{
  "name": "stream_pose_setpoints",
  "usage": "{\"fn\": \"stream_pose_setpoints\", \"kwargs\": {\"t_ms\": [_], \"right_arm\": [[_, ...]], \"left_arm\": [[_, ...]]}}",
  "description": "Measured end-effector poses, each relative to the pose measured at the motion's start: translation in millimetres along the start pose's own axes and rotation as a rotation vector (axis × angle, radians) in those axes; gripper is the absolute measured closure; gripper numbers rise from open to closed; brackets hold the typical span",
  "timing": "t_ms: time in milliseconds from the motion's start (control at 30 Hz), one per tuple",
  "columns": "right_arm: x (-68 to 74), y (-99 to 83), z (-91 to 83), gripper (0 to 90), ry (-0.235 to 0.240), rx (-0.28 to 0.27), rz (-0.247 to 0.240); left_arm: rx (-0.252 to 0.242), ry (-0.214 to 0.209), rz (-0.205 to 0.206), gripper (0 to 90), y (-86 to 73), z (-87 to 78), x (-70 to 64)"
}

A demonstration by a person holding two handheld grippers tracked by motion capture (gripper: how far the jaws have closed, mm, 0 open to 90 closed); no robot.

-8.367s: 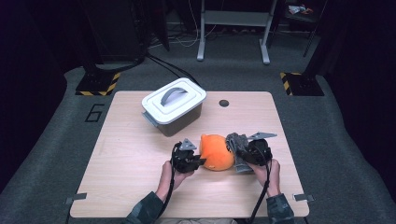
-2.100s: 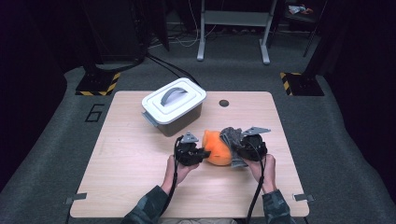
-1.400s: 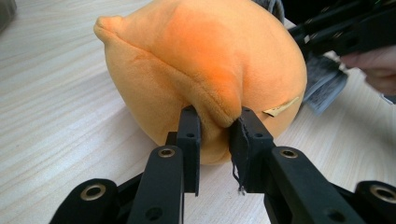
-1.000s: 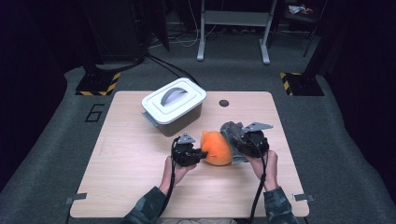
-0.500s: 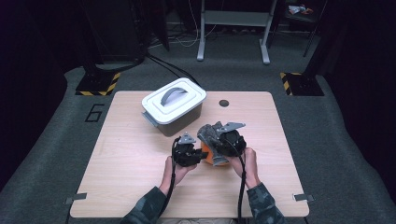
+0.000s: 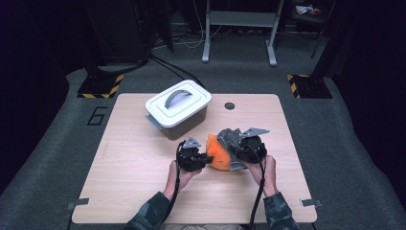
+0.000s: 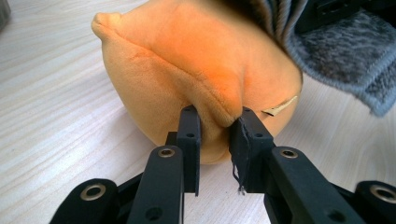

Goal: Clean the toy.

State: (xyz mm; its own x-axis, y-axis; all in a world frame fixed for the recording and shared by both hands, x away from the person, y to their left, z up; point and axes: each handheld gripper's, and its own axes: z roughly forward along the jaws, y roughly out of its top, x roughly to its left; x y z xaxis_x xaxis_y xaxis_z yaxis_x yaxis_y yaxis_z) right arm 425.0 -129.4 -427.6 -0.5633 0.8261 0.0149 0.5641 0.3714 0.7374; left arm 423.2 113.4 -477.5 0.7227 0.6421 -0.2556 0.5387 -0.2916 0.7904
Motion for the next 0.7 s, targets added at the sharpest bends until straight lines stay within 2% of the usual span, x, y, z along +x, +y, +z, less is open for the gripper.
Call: {"fn": "stream_pose_setpoints", "kwargs": {"t_ms": [33,133,167,300,400,567,700], "right_arm": [[-3.6,-3.0,-0.8,70.6,-0.012,0.006,0.02],[-12.7,-10.9,0.1,70.6,-0.017,0.012,0.033],[-14.9,-13.0,0.7,70.6,-0.015,0.015,0.051],[-25.6,-21.8,4.3,70.7,-0.05,0.032,0.082],[-34.1,-30.8,10.1,70.7,-0.078,0.073,0.103],[-45.9,-48.7,27.8,70.6,-0.075,0.145,0.148],[-48.1,-56.6,38.4,70.7,-0.069,0.18,0.149]], "left_arm": [[-0.001,-0.002,-0.006,73.9,-0.3,0.0,0.5],[0.001,-0.001,-0.006,73.9,-0.7,-0.2,1.0],[0.002,-0.003,-0.008,73.9,-0.7,-0.2,0.8],[0.0,0.0,-0.007,73.9,-0.7,-0.1,0.5],[-0.002,0.001,-0.012,73.9,-1.8,-0.2,1.3],[0.0,0.002,-0.013,73.9,-2.3,-0.4,2.6],[0.001,0.0,-0.014,73.9,-2.7,-0.6,3.0]]}}
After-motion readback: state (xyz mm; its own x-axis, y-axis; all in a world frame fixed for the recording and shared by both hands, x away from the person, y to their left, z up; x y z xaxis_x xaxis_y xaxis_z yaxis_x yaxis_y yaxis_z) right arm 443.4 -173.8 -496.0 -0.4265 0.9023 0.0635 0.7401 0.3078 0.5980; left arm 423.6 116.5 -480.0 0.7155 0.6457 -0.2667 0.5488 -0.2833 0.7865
